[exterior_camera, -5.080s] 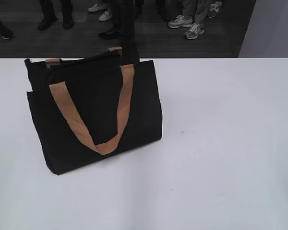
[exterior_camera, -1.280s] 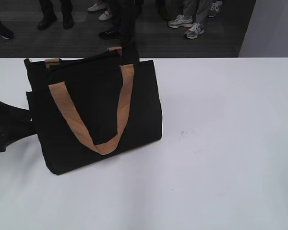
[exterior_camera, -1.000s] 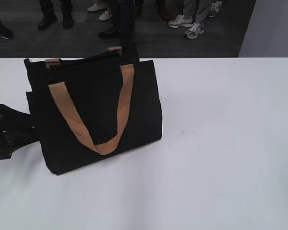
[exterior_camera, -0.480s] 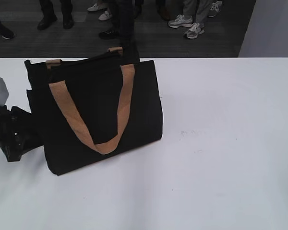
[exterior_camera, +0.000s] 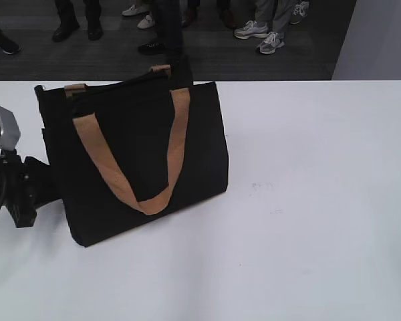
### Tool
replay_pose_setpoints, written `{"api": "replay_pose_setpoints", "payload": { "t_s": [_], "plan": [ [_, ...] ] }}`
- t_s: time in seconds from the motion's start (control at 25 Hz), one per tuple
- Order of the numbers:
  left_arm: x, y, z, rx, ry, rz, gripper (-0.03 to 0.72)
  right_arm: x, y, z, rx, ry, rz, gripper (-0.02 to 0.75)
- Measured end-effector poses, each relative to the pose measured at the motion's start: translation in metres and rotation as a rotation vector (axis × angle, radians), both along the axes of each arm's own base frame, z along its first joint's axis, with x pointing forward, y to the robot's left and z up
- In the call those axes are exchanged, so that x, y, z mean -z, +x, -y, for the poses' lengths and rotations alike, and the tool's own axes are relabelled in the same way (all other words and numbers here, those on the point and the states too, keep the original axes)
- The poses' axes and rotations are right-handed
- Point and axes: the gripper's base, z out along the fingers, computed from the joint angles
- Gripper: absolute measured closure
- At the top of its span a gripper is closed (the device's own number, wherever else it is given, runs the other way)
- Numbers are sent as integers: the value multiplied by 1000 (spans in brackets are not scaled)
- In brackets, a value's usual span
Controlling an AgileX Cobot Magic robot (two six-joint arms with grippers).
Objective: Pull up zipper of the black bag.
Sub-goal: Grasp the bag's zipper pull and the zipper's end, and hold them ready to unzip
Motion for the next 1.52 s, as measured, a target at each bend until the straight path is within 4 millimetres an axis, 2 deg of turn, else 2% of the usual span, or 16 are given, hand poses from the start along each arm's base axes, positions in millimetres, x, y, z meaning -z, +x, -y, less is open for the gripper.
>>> {"api": "replay_pose_setpoints", "payload": {
  "t_s": [0.08, 0.12, 0.28, 0.6, 0.92, 1.2, 1.32, 1.52],
  "plan": [
    [0, 0, 0, 0, 0, 1, 610, 0, 0, 0, 0, 0, 0, 337],
    [0, 0, 0, 1, 1, 1, 614, 0, 0, 0, 0, 0, 0, 337],
    [-11, 1, -1, -7, 24, 39, 614, 0, 0, 0, 0, 0, 0, 337],
    [-64, -2, -11, -163, 107, 133, 614, 0, 0, 0, 0, 0, 0, 337],
    [-121, -28, -9, -172, 140, 258, 614, 0, 2, 0, -12, -15, -12, 337],
    [-159, -50, -6, -227, 68, 337, 615, 2, 20, -2, -59, -31, -121, 337],
    [-166, -56, -2, -205, 40, 359, 615, -9, 30, -7, -132, -15, -129, 337],
    [-170, -60, 2, -169, -2, 368, 617, -42, 53, -21, -321, 0, -79, 337]
  ]
}}
